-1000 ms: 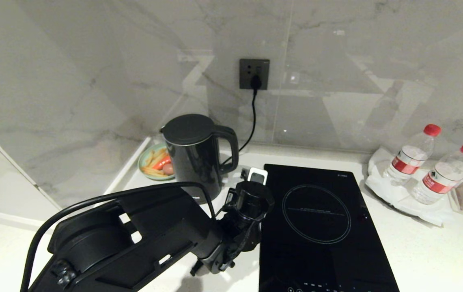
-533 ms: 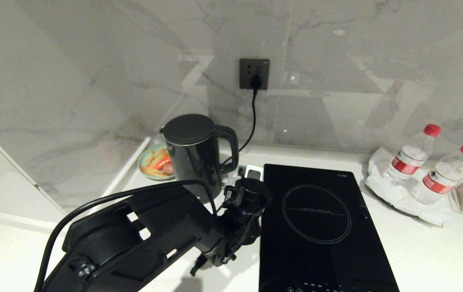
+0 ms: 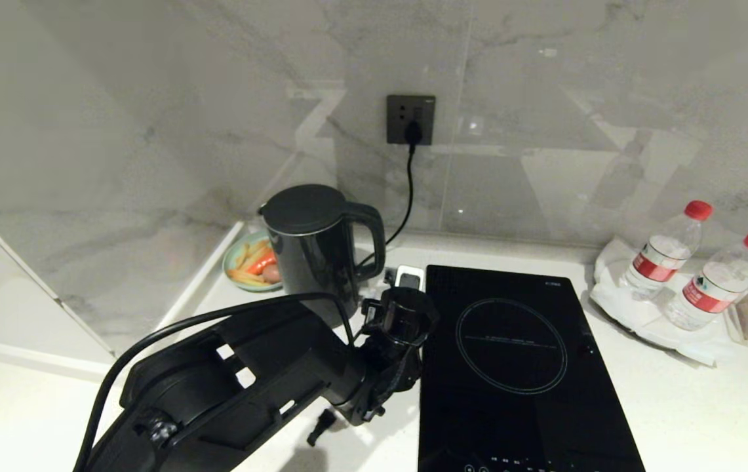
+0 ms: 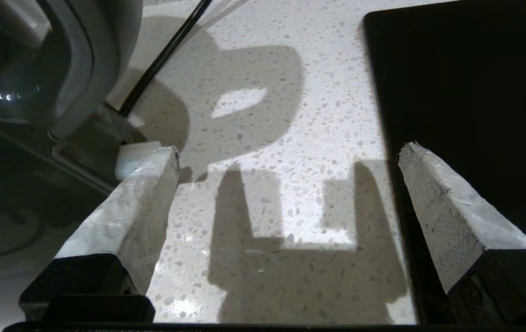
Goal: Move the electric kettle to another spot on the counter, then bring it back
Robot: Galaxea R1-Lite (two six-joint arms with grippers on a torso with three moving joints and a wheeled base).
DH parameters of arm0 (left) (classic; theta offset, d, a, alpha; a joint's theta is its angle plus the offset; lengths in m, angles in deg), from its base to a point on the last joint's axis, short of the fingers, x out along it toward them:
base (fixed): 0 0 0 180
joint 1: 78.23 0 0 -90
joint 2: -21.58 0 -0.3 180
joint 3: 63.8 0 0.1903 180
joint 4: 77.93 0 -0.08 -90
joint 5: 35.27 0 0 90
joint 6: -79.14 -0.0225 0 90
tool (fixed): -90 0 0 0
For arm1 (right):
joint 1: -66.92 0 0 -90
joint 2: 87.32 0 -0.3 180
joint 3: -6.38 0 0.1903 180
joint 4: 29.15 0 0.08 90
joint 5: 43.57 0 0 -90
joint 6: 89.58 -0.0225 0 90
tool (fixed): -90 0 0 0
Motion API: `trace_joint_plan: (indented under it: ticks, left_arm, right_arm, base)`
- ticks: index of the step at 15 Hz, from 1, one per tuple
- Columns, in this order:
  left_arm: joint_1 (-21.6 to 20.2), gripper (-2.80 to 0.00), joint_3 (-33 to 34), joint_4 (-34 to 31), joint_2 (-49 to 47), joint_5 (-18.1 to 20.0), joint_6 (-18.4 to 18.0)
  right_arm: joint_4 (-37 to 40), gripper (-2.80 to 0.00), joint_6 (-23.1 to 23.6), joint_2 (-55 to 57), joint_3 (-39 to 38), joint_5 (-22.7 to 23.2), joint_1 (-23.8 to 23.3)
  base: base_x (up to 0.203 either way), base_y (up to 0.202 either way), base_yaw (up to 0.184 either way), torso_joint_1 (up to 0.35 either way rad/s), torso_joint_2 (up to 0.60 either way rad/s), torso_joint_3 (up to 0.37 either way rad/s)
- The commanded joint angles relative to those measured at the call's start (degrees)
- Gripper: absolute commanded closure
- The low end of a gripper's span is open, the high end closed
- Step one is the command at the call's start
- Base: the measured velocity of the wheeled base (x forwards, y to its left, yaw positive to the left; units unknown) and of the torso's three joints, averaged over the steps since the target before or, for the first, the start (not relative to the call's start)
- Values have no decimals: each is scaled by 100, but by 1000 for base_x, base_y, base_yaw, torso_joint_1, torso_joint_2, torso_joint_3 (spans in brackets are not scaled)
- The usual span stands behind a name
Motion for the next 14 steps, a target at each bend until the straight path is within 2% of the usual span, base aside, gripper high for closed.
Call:
trace_joint_plan:
  ticks: [1, 14]
  left_arm:
    - [-12, -280, -159, 35, -162, -113, 2]
    - [-241, -280, -259, 23, -325, -130, -7]
  right_arm:
    - [2, 0, 1, 9, 0, 1, 0]
    - [2, 0, 1, 9, 0, 1, 0]
  base:
    - [0, 0, 0, 0, 0, 0]
    - [0, 0, 0, 0, 0, 0]
